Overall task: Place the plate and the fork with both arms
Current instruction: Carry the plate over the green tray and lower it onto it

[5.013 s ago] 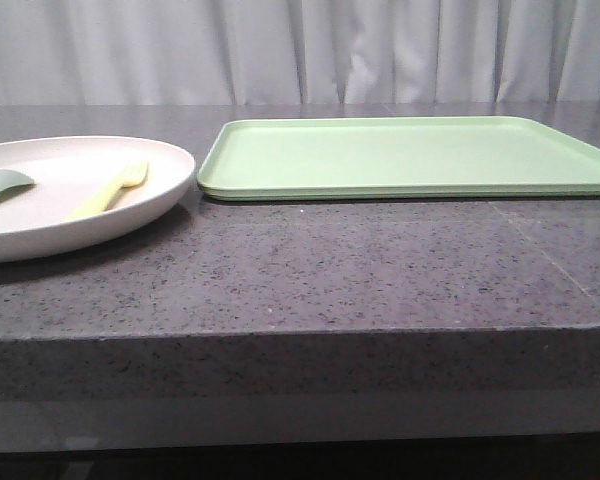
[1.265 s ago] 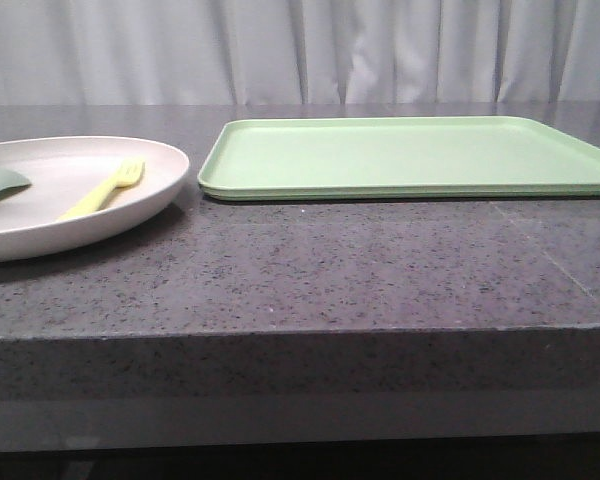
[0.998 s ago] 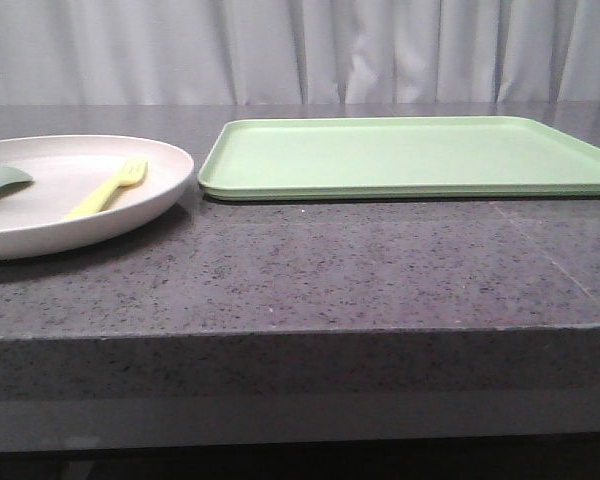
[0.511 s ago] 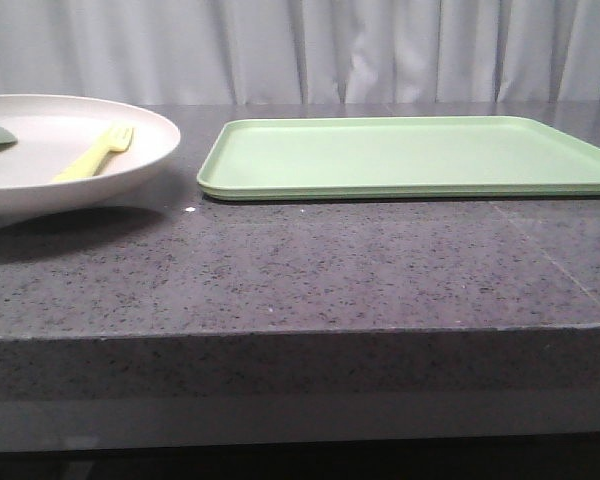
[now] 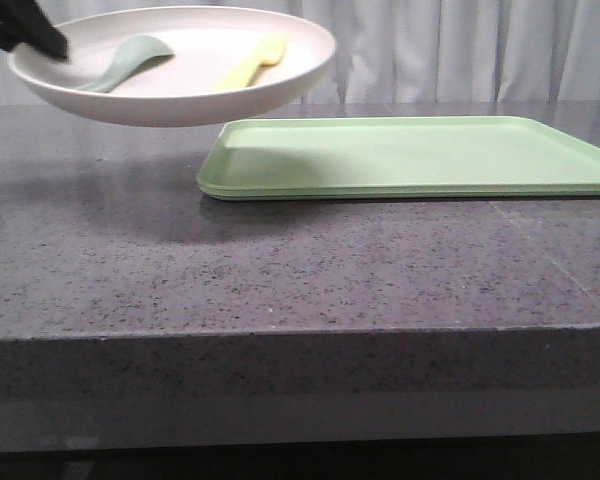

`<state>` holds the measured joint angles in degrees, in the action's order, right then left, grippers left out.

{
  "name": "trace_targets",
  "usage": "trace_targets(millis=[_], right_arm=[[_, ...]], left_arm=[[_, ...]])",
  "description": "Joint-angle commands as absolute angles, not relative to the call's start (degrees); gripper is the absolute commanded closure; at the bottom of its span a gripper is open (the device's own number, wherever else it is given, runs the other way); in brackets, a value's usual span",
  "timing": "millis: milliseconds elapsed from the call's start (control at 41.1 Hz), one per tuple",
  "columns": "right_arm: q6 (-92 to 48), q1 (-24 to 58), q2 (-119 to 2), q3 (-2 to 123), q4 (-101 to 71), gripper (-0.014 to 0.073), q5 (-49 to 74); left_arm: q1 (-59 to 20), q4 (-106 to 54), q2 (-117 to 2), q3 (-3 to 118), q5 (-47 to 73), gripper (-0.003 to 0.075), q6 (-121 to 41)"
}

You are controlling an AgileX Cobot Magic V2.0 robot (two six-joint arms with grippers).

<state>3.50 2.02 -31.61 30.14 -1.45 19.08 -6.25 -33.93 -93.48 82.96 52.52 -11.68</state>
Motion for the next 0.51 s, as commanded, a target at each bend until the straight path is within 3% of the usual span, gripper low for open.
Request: trace_targets(millis=[0,316,487], right_arm=[[3.16,2.08,-31.96,32.32,-1.50,-0.0021,14.85],[3.16,2.08,-31.96,32.32,-1.50,-0.0021,14.85],[3.16,2.08,-31.96,32.32,-1.50,-0.0021,14.85]], left_arm=[[-10.42,-37.65,-94.83,89.32,50.06,0.0738,-8.93],[-21.71,-33.33,-109.18,105.10,50.31,0.0738,-3.35],[-23.03,-32.63,-115.09,112.04,50.43,0.0738,2.05]])
